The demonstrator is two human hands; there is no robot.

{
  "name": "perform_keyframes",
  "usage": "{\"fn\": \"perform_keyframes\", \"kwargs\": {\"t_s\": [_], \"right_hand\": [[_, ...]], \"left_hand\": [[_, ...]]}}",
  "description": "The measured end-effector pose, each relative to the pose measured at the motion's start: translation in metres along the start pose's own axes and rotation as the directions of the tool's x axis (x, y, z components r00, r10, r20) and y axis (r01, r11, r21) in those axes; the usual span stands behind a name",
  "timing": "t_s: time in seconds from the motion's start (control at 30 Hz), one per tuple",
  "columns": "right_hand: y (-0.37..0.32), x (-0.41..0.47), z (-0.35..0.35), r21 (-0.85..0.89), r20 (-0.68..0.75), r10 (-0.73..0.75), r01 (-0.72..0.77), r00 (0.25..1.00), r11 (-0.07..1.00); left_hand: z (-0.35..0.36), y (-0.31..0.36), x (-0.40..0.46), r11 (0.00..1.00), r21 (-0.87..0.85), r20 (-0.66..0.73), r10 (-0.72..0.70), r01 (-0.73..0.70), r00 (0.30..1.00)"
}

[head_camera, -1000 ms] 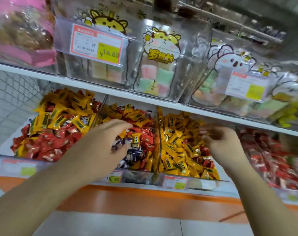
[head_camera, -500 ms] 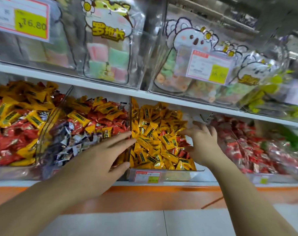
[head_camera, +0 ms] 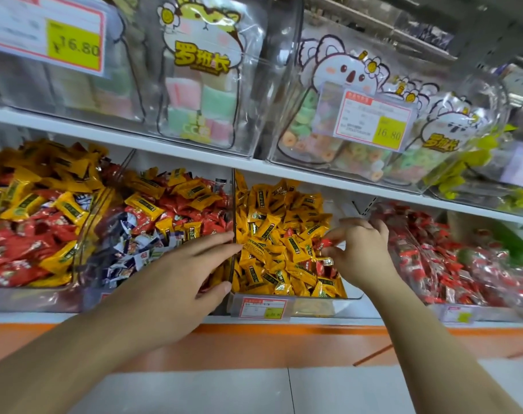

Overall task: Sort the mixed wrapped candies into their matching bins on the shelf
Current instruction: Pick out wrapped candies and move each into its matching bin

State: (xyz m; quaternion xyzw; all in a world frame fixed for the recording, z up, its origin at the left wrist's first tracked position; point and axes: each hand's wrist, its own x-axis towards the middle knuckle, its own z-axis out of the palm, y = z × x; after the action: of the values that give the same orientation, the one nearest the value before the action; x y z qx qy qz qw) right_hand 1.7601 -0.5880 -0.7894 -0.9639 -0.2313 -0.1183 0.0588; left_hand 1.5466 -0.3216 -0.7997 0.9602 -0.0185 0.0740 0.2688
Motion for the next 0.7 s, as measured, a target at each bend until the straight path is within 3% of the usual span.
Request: {"fn": "perform_keyframes", "kwargs": {"t_s": [0.07,0.17,0.33,0.5,0.7], "right_hand": [[-0.003,-0.001,-0.004,0.068,-0.027,0.019,-0.017,0.999,0.998],[-0.022,-0.009,-0.022,0.319,0.018,0.039,-0.042,0.999,0.947],[-0.097,-0.032,-0.05,0.633,0.062,-0.216,0.129,0.975,0.764],[-0.16,-0.044,-0.053,0.756,0.089,-0.361,0.173,0.928,0.631],[-0.202,-0.045,-0.044,0.772,0.093,-0.328,0.14,0.94,0.62]], "left_hand": [[0.0,-0.001,0.0,1.0,-0.016,-0.021,0.002,-0.003,1.0],[-0.003,-0.002,0.0,0.999,-0.048,-0.078,-0.008,0.004,0.997],[-0.015,0.001,-0.002,0.988,-0.151,-0.199,-0.064,0.034,0.978],[-0.034,0.003,-0.015,0.962,-0.255,-0.288,-0.169,0.095,0.943],[-0.078,-0.029,-0.048,0.952,-0.127,-0.372,-0.306,0.278,0.876]]}}
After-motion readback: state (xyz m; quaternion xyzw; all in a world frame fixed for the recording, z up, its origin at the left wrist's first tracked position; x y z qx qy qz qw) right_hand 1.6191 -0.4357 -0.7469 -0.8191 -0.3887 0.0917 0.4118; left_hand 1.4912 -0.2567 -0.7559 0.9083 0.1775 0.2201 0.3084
